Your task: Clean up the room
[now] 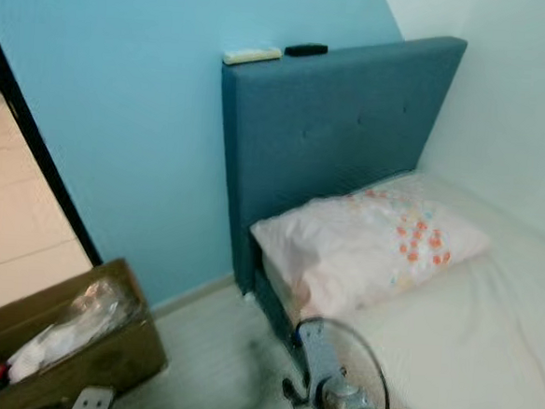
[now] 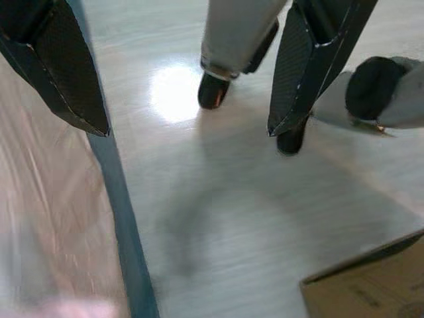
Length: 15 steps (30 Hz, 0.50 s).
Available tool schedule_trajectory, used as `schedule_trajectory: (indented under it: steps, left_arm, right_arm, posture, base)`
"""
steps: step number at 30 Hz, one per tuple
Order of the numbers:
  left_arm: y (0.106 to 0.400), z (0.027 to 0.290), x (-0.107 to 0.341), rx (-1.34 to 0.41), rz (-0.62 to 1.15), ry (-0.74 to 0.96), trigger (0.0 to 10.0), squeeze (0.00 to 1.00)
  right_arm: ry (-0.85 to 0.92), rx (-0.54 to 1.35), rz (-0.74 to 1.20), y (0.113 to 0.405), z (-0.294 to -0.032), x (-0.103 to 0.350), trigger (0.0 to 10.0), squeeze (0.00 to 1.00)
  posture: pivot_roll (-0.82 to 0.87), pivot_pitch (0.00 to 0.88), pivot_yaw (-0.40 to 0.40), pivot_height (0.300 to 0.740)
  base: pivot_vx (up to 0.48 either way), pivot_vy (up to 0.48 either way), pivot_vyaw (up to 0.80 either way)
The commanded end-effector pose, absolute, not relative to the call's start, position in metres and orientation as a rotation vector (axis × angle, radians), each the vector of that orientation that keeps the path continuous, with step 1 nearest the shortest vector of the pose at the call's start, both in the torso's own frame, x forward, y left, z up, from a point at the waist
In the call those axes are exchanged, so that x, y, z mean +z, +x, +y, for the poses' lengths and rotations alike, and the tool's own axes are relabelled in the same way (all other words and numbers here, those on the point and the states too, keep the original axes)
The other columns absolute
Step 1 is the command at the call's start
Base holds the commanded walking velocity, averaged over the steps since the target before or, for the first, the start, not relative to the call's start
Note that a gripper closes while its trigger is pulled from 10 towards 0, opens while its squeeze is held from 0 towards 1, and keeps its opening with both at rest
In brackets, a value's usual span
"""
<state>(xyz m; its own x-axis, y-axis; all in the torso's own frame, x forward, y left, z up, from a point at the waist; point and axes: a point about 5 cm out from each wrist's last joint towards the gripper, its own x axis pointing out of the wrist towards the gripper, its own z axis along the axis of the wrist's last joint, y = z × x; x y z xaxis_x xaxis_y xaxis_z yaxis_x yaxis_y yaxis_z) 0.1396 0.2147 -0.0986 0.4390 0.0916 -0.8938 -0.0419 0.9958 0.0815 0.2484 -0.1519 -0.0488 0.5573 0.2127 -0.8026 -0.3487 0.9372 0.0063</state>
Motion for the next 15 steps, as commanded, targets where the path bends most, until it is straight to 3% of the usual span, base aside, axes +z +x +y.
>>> schedule_trajectory:
  steps: [1, 15]
  left_arm:
    - [0.145, 0.21, -0.098, 0.073, 1.1, 0.059, 10.0, 0.0]
    - [0.151, 0.199, -0.097, 0.056, 1.092, 0.058, 10.0, 0.0]
  right_arm:
    - [-0.156, 0.324, 0.938, 0.246, -0.151, -0.051, 10.0, 0.0]
    - [-0.152, 0.303, 0.957, 0.244, -0.155, -0.052, 10.0, 0.0]
  posture:
    - [-0.11, 0.0, -0.03, 0.74]
    - [-0.11, 0.0, -0.032, 0.74]
  base:
    - [-0.322, 0.0, -0.69]
    - [-0.306, 0.0, -0.68]
